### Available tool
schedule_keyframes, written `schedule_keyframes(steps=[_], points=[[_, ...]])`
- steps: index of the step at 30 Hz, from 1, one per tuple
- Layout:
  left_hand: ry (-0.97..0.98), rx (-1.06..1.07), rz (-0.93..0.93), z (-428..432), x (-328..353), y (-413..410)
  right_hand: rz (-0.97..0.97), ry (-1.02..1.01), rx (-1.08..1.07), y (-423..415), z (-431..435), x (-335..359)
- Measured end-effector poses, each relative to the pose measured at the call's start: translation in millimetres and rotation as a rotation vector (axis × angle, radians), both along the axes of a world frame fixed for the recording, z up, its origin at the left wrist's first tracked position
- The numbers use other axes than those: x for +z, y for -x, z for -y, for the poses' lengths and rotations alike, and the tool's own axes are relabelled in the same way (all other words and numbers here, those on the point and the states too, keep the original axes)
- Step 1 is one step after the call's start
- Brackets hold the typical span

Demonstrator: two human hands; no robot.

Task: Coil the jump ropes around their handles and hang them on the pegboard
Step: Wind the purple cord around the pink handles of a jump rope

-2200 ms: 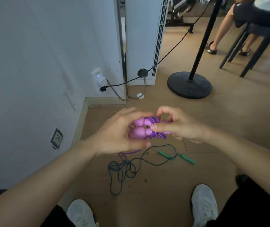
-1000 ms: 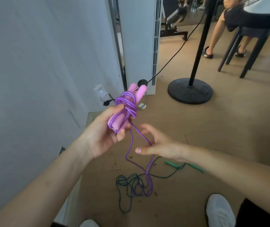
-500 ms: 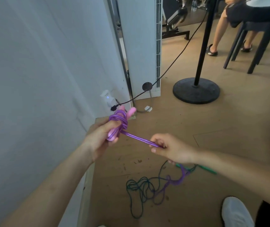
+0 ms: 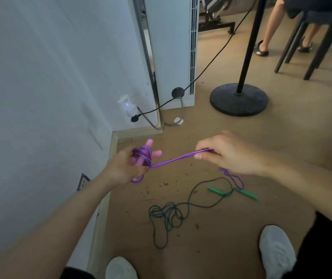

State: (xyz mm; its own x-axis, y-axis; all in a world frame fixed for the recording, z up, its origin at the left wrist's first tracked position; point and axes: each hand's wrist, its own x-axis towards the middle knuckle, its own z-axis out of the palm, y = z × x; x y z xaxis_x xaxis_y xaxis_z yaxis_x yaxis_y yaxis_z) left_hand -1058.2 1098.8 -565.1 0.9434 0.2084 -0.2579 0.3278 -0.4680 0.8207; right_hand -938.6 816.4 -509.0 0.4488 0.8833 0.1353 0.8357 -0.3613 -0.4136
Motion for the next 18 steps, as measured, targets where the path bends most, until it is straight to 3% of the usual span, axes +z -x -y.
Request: schedule_keyframes(steps=[3,5,11,15,18], points=[[-0.422,-0.15,-0.027,20,-11,-1,-0.065,-0.066,-0.021,-11,5,3],[-0.637,-0.299,0.055,37,-21,2,-0.107,-0.11,-0.016,-17,4,1],[-0.648,-0.574,0.303,68,-19,11,-0.203,-0.169,-0.033,-33,6,-1],[-0.764,-0.634,0.471,81,-7,18,-0.269,-0.201,-0.072,-47,11,-2],[-0.743,-0.646,0.51,86,-3,23,-0.314,-0.176,-0.09,-56,15,-1]])
